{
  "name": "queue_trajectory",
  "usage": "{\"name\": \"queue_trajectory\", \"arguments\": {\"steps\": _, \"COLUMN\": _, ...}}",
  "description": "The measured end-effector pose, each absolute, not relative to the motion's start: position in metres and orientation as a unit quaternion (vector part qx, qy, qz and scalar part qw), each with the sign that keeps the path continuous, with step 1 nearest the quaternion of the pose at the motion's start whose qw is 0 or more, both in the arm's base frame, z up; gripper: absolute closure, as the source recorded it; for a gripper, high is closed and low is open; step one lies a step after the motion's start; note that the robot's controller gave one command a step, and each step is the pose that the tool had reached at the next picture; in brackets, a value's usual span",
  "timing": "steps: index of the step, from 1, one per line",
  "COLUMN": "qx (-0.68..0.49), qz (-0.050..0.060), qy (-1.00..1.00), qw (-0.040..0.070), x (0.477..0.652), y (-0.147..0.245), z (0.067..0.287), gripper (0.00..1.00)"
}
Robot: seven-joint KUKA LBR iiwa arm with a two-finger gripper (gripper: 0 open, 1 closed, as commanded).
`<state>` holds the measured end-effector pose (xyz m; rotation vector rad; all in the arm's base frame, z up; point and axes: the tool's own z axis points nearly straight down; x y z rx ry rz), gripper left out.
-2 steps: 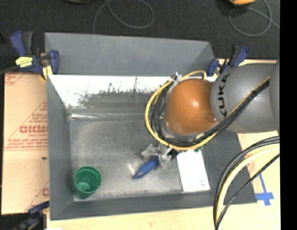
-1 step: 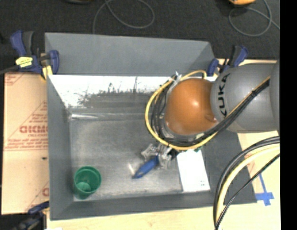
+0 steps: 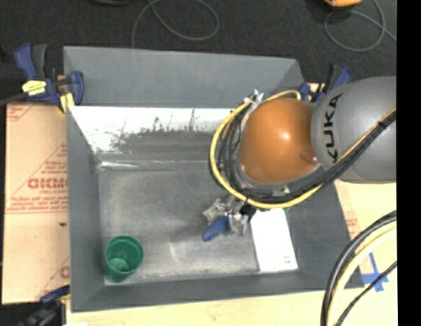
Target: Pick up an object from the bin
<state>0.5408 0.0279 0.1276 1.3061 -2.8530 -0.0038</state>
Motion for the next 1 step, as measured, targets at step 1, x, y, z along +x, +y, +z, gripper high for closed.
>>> {"name": "queue_trajectory", "arguments": {"steps": 1, "qx": 0.416, "qz": 0.002, "qy": -0.909, "qw": -0.005, "x": 0.5530, "y": 0.0354, "z": 0.1510, "gripper": 1.00}}
